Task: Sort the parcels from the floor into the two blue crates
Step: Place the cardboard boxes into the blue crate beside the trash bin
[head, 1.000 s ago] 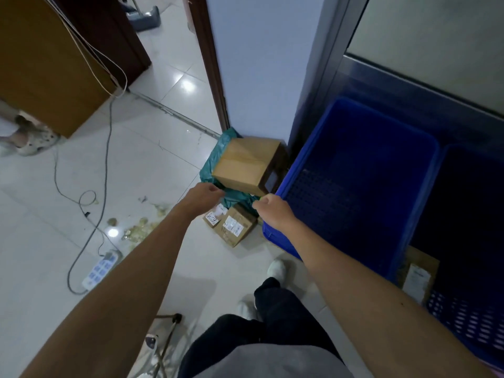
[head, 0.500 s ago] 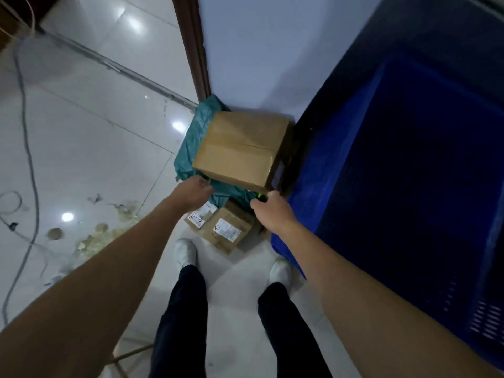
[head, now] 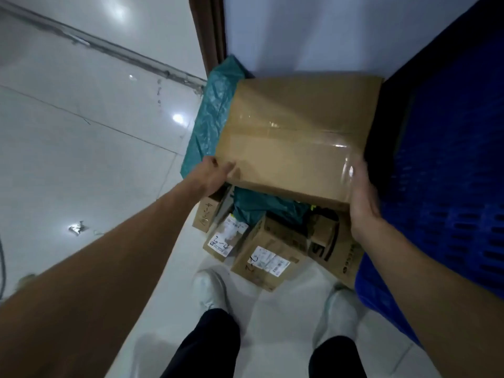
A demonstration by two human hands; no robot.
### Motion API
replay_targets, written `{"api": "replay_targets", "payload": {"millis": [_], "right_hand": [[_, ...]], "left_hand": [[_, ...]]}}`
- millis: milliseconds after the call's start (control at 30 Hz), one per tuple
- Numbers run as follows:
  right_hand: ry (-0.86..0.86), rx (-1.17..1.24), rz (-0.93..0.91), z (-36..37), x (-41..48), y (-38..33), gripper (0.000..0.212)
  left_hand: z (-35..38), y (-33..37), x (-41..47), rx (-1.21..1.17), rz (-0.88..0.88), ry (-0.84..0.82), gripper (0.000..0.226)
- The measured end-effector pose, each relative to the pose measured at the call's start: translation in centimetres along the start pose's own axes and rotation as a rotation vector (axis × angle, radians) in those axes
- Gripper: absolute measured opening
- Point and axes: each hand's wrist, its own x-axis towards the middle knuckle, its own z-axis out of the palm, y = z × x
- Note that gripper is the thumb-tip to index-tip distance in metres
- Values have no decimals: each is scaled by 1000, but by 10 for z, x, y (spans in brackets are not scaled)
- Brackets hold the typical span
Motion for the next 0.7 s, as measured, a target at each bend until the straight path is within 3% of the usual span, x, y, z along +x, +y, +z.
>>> {"api": "replay_targets", "payload": {"millis": [133,367,500,600,700], "right_hand": [[-40,189,-75,-4,14,-3,85],[-136,168,-65,-2,33,-7,79],[-86,264,-32,-1,42,-10,94],[-207,270,-44,1,41,-17,82],[-168,303,-54,-2,33,-25,79]], "left_hand": [[10,1,22,-94,-7,7,68],[11,5,40,-151,2,-10,68],[6,13,42,-322,-27,-33,49],[2,18,39,-406,-57,-31,39],[1,27,30,-397,-53,-12,35]]}}
